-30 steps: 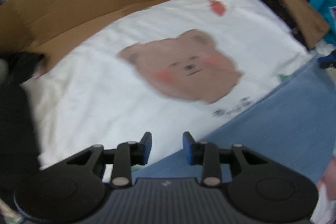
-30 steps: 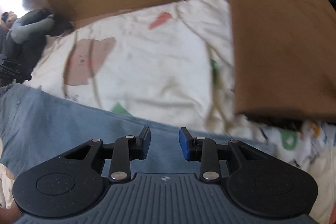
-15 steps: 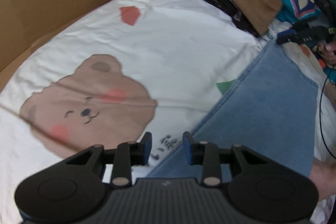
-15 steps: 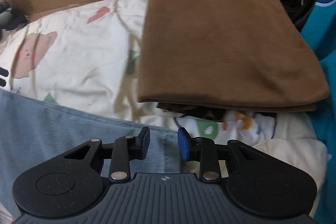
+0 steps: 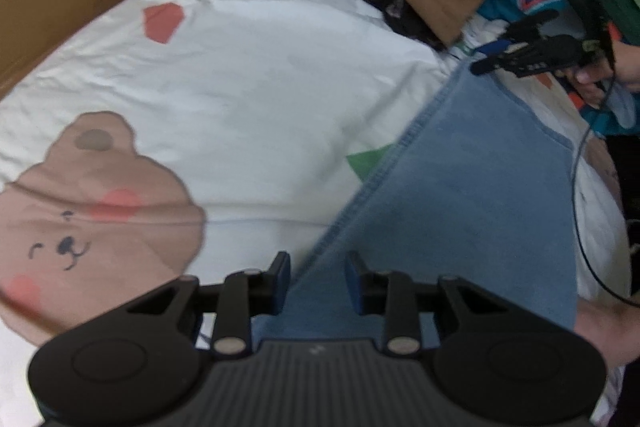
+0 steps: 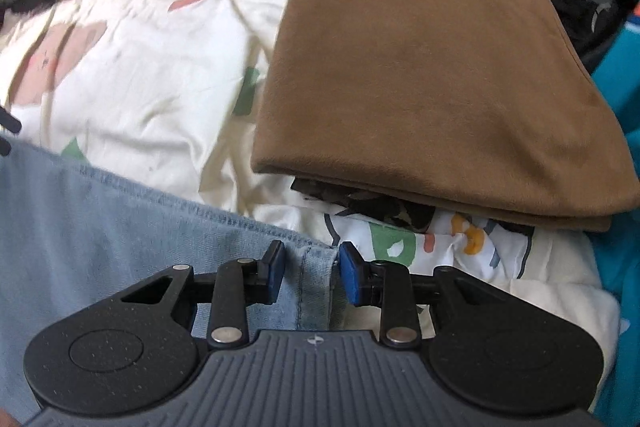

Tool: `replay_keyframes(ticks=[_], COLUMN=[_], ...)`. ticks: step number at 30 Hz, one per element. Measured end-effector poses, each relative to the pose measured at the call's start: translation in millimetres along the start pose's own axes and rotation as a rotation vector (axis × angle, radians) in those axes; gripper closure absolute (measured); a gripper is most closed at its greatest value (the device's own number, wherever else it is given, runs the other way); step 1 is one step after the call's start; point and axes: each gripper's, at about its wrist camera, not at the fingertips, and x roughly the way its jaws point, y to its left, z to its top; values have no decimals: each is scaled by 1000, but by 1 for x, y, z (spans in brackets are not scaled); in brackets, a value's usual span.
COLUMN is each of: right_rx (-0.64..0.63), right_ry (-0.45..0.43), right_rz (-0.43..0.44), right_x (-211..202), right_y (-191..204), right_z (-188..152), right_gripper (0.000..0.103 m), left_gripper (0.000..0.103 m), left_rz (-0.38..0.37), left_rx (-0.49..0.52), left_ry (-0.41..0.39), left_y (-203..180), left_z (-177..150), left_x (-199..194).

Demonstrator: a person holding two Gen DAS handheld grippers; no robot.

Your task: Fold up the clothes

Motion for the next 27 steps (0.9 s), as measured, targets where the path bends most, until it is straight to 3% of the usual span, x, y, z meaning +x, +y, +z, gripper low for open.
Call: replay_keyframes(ticks=[11, 13, 15, 24, 25, 27], right_rx=[-50, -61, -75, -58, -52, -44], right_ry=[21, 13, 4, -26, -29, -35], right_rz=[-6, -9, -15, -87, -91, -98], right_x=[7, 4, 0, -17, -18, -19], right_y=[3, 4, 7, 13, 13, 12], right_z=[-2, -3, -5, -4, -3, 0], right_gripper=[67, 79, 83, 88, 88, 88], left_gripper=[81, 84, 84, 82, 90, 97], left_rz=[10, 14, 13, 32, 39, 48], left_rx=[-13, -6, -6, 34, 40, 39], left_ry=[9, 6, 2, -5, -9, -19], left_y=[7, 5, 5, -1, -2, 0], left_z=[-4, -5, -6, -6, -7, -7], left_x=[11, 9, 7, 9, 10, 9])
